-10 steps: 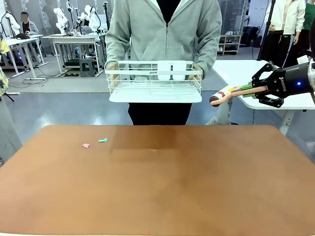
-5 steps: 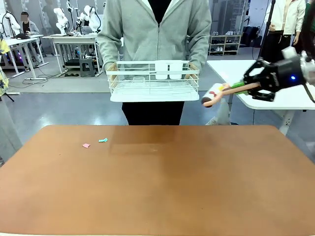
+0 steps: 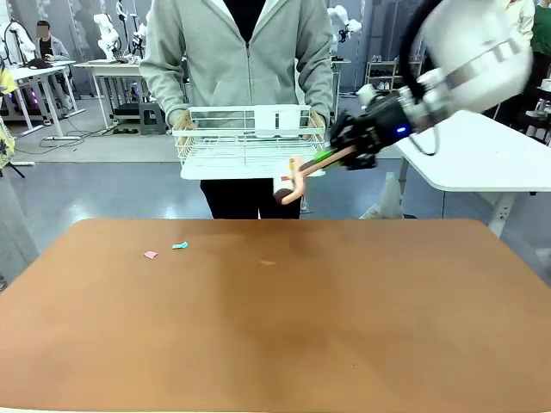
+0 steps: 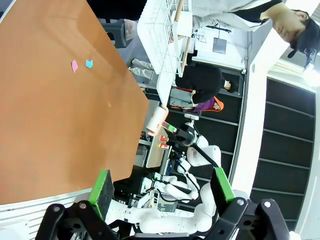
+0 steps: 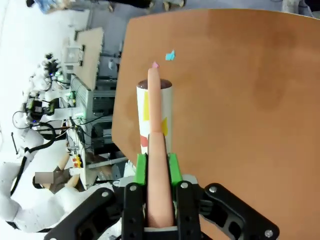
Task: Clean the table.
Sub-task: Clean the table with the Lint Roller when the human lifts the Dish drying rack.
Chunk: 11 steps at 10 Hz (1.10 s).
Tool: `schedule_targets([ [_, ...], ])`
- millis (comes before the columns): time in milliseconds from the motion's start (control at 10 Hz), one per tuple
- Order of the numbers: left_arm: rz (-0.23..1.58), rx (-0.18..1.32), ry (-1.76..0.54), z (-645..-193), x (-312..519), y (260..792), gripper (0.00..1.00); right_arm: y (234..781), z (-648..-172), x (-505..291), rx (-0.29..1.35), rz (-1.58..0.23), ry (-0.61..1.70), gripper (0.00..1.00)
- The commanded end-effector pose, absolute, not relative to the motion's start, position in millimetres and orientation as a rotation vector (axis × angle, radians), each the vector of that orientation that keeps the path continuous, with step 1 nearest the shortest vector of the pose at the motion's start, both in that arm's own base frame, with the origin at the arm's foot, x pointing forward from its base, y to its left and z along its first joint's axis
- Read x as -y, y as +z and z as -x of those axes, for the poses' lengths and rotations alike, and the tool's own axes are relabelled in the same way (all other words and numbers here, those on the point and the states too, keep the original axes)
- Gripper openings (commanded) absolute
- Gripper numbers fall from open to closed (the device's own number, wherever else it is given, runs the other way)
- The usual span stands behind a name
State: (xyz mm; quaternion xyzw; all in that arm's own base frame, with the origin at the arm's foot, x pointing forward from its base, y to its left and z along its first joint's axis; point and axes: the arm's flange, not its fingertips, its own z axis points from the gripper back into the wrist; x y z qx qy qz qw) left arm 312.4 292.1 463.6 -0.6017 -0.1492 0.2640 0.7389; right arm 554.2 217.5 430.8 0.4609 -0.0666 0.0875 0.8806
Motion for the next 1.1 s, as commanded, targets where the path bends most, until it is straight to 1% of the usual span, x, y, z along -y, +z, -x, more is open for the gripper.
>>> schedule_targets([
  [0,1.323,0.331,0.577,-310,-293,465,1.0,423,-571,-246,0.147,-0.91,0.137,0.22],
  [200,1.323,0.331,0.577,-310,-293,465,1.0,421,-569,-250,0.185,-0.882,0.082,0.22],
  [300,1.323,0.331,0.577,-310,-293,465,1.0,408,-571,-252,0.151,-0.929,0.171,0.22],
  [800,1.323,0.331,0.577,-310,-293,465,1.0,407,-572,-253,0.152,-0.924,0.15,0.22],
  [900,1.323,0.331,0.577,-310,-293,465,1.0,393,-592,-270,0.117,-0.964,0.145,0.22],
  [1000,1.323,0.331,0.577,-310,-293,465,1.0,378,-604,-295,0.082,-0.924,0.153,0.22],
])
